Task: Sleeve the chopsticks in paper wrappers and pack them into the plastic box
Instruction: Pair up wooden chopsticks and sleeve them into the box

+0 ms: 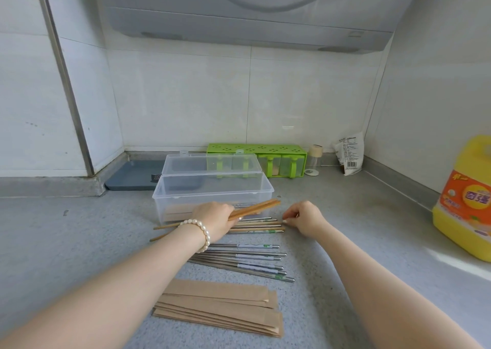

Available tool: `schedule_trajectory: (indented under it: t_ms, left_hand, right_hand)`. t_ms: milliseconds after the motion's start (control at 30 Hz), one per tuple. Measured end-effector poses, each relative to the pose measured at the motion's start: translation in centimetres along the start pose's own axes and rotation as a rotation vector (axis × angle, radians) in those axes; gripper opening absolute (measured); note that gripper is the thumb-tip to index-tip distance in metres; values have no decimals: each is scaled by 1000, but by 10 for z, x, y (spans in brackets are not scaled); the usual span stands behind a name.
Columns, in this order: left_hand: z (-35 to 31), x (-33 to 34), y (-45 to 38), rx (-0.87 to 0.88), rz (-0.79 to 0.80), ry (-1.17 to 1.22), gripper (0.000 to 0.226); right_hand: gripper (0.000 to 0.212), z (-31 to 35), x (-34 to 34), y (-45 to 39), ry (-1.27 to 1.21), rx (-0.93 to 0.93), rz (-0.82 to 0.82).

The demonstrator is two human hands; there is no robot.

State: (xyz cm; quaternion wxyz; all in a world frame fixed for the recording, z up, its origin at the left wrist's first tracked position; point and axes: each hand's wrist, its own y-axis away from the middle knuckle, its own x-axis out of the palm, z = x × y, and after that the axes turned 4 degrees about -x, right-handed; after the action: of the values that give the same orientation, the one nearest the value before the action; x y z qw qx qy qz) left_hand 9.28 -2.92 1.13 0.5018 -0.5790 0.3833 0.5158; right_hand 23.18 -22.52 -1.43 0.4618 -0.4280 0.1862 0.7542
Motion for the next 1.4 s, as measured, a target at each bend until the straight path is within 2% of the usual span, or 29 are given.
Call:
schedule_trajectory:
  t_ms: [300,367,533,667,767,833,933,1067,1233,1400]
  left_hand:
    - [1,-3,-1,-21,0,46,35]
    - [-1,-4,-2,-10,-8,5,40]
    - [-5,-8,-1,43,-86,-159,37]
    - [1,-10,0,14,-101,-192,36]
    - [6,-10,2,-23,-16,-102,33]
    - [10,-9,3,-50,35,0,34]
    - [15,-9,2,-86,55,125,39]
    - [18,-12,6,-103,58,163,42]
    - [20,-14,10,-118,18,169,41]
    - [19,-14,13,-119,12,158,41]
  right_hand:
    - [15,0,-6,3,-22,-71,120]
    - [10,6,-14,7,-134,-74,139]
    - [22,25,-31,16,-437,-115,203]
    - [14,22,-29,17,-626,-36,130]
    - [12,12,-18,14,-383,-24,9]
    - [17,8,-10,12,-207,-22,40]
    - [21,6,-2,11,-94,-29,108]
    - [10,6,-2,11,-44,-44,115]
    - [11,2,-2,13,-35,-50,96]
    - [5,1,-3,17,-140,-61,75]
